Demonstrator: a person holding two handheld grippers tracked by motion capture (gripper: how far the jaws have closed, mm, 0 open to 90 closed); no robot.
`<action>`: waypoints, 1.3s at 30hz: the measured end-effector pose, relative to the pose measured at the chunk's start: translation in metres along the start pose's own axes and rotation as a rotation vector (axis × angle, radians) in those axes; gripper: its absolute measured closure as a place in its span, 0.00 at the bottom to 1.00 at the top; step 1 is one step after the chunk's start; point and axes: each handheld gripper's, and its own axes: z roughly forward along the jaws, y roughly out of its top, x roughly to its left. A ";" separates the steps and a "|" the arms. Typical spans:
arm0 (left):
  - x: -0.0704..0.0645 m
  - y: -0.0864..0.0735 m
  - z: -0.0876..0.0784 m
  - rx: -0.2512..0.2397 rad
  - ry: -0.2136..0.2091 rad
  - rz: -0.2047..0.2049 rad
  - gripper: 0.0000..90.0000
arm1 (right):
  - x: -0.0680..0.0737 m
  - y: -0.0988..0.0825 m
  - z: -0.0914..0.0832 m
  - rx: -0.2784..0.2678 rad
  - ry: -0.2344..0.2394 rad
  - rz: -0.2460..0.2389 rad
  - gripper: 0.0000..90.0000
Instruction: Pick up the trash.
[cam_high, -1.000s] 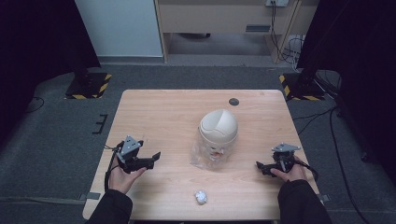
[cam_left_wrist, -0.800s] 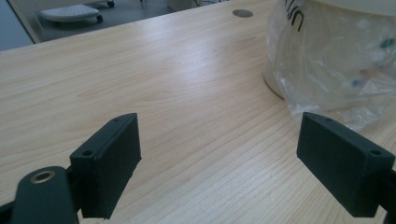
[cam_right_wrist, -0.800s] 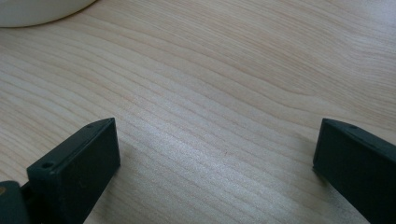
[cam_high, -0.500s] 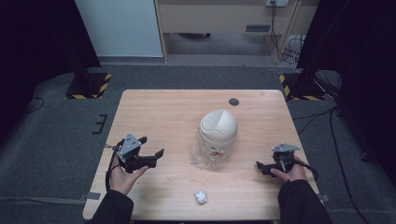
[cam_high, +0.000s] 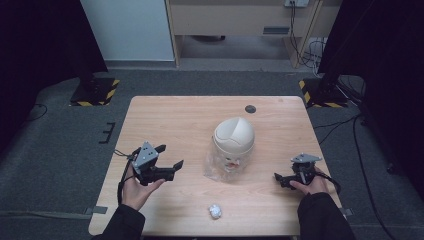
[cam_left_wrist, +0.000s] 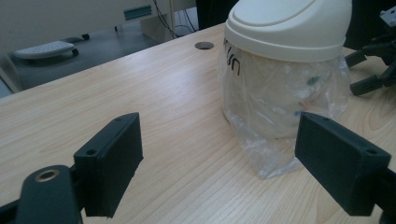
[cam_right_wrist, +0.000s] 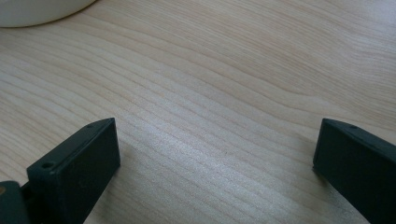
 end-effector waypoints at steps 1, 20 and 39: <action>-0.001 0.001 0.001 -0.001 -0.004 0.005 0.16 | 0.000 0.000 0.000 0.000 0.000 0.000 0.01; -0.015 0.031 0.023 -0.035 -0.100 0.071 0.17 | 0.000 0.000 0.000 0.000 0.000 0.000 0.01; -0.023 0.053 0.060 -0.037 -0.178 0.075 0.18 | 0.000 0.000 0.000 0.000 0.000 0.000 0.01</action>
